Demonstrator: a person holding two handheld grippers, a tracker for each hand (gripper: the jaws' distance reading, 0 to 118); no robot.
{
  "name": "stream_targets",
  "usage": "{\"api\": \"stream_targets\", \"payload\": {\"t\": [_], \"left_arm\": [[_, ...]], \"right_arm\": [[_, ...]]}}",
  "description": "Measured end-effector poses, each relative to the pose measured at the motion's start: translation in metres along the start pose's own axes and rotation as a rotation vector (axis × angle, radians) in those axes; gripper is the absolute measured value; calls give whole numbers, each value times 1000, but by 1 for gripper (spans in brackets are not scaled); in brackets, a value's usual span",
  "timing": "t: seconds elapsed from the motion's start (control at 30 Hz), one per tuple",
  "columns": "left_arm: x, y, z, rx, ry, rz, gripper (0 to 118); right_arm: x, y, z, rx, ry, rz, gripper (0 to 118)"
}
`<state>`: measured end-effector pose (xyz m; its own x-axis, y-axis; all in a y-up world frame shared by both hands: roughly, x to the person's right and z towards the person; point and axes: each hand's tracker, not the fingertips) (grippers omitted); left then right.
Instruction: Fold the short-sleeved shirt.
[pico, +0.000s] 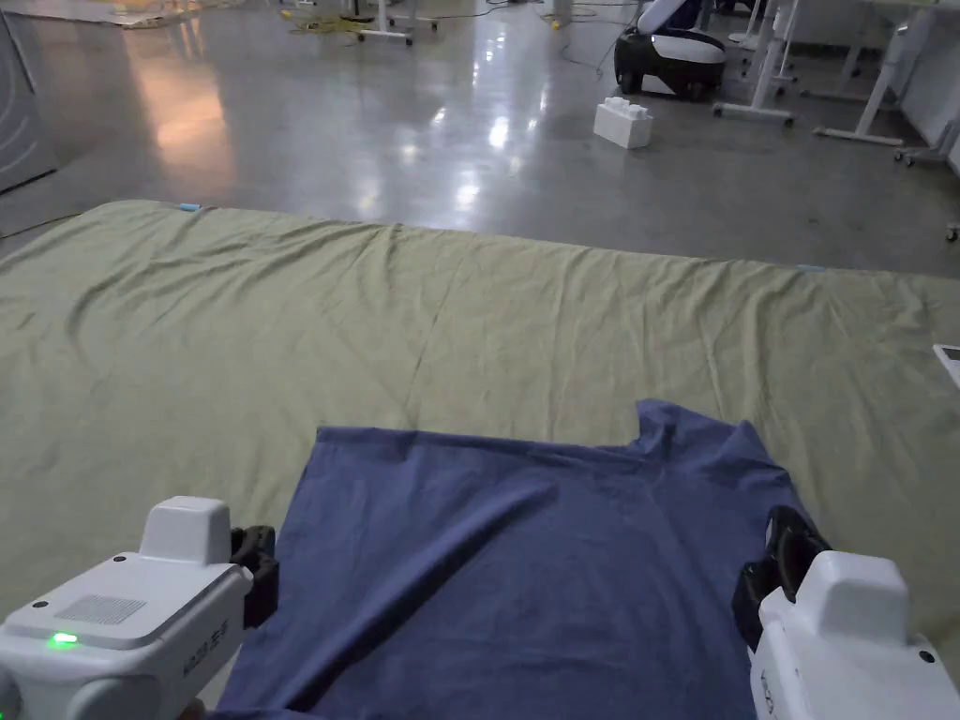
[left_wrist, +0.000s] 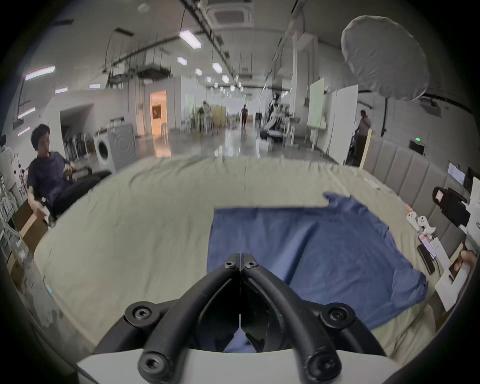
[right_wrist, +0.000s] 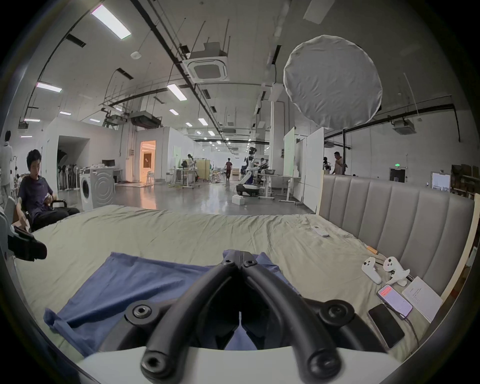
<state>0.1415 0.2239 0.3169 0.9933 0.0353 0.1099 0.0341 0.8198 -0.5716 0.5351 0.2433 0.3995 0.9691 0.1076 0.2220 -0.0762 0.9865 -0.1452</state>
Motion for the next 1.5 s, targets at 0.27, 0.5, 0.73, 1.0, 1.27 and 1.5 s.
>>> {"api": "stream_targets", "payload": {"t": [0.27, 0.5, 0.73, 1.0, 1.27, 1.5], "left_arm": [[-30, -36, -47, -350, 56, 94, 33], [-46, -68, -78, -545, 129, 122, 70], [-40, -81, -62, -588, 96, 87, 70], [-28, -89, -61, -558, 129, 39, 63], [-23, -87, -57, -530, 53, -4, 8], [-40, -71, -28, -439, 32, 65, 6]], "right_arm": [[-11, -16, -3, -61, 36, 13, 0], [-10, -31, -4, -125, 42, 13, 0], [-8, -41, 2, -162, 47, 18, 0], [-6, -52, 5, -216, 57, -6, 0], [9, -57, 12, -240, 51, -4, 0], [70, -50, 21, -372, -9, -18, 2]]}}
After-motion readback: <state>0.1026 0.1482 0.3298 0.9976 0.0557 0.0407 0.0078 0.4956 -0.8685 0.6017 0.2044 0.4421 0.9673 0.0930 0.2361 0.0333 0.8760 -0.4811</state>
